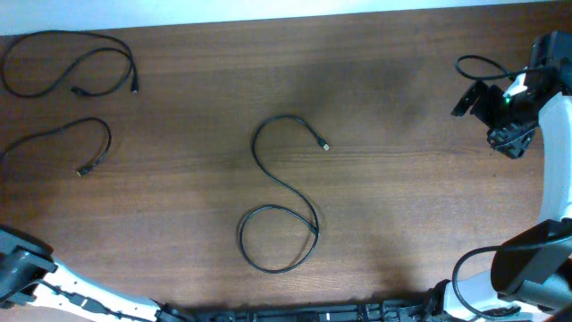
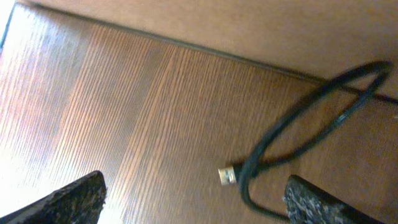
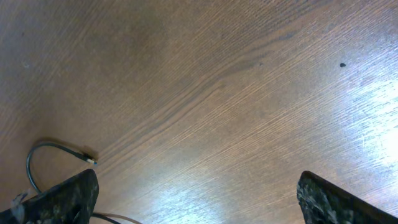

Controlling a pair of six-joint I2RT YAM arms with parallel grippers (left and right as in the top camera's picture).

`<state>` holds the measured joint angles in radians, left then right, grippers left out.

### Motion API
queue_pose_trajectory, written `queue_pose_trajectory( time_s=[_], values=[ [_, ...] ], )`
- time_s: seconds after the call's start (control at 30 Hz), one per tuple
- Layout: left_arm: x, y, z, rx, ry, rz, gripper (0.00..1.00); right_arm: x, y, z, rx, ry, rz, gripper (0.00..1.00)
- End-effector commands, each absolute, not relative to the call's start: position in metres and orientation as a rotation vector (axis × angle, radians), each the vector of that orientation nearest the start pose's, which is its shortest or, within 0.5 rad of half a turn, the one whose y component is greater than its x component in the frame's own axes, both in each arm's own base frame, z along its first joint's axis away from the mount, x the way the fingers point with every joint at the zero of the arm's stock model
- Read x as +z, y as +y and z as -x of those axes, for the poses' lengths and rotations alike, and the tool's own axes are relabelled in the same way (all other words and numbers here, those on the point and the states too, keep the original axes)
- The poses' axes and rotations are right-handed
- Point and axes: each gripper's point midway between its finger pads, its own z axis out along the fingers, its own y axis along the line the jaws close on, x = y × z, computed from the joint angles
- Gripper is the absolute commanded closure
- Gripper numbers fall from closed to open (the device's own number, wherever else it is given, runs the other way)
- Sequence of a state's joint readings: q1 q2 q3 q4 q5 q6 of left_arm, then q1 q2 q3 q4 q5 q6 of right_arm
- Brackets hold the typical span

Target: Untangle cables

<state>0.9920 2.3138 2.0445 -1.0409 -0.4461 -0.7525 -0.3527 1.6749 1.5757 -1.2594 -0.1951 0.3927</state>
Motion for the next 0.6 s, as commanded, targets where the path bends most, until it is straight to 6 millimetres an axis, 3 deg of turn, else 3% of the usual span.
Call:
queue_pose_trajectory(
  time_s=[0.0, 0.07, 0.17, 0.2, 0.27, 0.4, 0.57],
  values=[
    [0.057, 0.485, -0.217, 0.689, 1.991, 2.085, 0.11, 0.176, -0.093, -0.34, 0.268, 2.721, -1.046, 0.01],
    [0.046, 0.492, -0.235, 0.574, 2.051, 1.985, 0.15, 0.176, -0.093, -0.34, 0.268, 2.721, -1.045, 0.01],
    [0.016, 0.485, -0.264, 0.339, 2.12, 1.9, 0.34, 0.176, -0.093, -0.34, 0.268, 2.721, -1.045, 0.01],
    [0.011, 0.484, -0.264, 0.336, 2.13, 1.906, 0.43, 0.176, -0.093, -0.34, 0.268, 2.721, -1.045, 0.01],
    [0.007, 0.483, -0.263, 0.337, 2.136, 1.912, 0.74, 0.176, -0.093, -0.34, 0.268, 2.721, -1.046, 0.01],
    [0.018, 0.482, -0.262, 0.34, 2.129, 1.908, 0.97, 0.176, -0.093, -0.34, 0.268, 2.721, -1.045, 0.01],
    [0.046, 0.472, -0.258, 0.328, 2.111, 1.929, 1.0, 0.176, -0.093, -0.34, 0.268, 2.721, -1.045, 0.01]
  ],
)
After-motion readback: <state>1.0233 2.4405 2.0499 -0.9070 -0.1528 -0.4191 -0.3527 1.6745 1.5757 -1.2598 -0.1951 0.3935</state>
